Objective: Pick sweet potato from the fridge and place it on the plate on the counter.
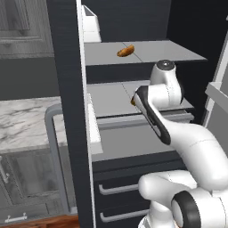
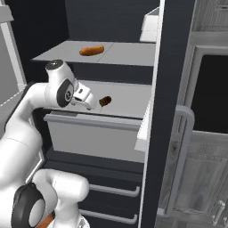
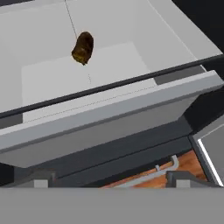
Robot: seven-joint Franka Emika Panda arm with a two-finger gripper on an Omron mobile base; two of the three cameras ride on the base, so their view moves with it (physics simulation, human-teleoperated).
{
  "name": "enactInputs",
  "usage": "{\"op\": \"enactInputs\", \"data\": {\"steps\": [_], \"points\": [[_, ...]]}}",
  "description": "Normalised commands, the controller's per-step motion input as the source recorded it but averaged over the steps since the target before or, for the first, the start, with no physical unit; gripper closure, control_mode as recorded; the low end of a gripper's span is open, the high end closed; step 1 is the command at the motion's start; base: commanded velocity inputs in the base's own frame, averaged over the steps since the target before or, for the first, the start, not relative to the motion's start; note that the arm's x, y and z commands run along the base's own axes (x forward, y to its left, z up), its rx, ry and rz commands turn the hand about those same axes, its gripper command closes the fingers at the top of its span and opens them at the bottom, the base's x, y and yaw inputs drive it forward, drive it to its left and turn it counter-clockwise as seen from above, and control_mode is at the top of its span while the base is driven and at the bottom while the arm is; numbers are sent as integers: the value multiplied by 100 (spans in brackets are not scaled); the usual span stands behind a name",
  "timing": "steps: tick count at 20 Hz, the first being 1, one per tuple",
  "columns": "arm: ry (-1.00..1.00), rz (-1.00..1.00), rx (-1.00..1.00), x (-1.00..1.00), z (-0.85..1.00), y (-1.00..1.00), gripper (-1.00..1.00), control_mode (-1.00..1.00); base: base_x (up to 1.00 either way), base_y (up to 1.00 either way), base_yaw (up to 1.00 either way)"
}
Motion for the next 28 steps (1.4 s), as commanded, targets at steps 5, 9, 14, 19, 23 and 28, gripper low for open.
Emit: {"op": "enactInputs", "data": {"steps": [5, 9, 14, 19, 23, 28], "points": [[-3, -19, -1, 40, -11, -1, -100, -100, 0, 0, 0], [-1, -7, 0, 51, -1, -11, -100, -100, 0, 0, 0], [-8, 0, -2, 49, -1, -13, -100, -100, 0, 0, 0], [-5, 0, -4, 48, -5, -5, -100, -100, 0, 0, 0], [0, 0, -4, 37, -2, -1, -100, -100, 0, 0, 0], [0, 1, 0, 41, -5, -3, -100, -100, 0, 0, 0]]}}
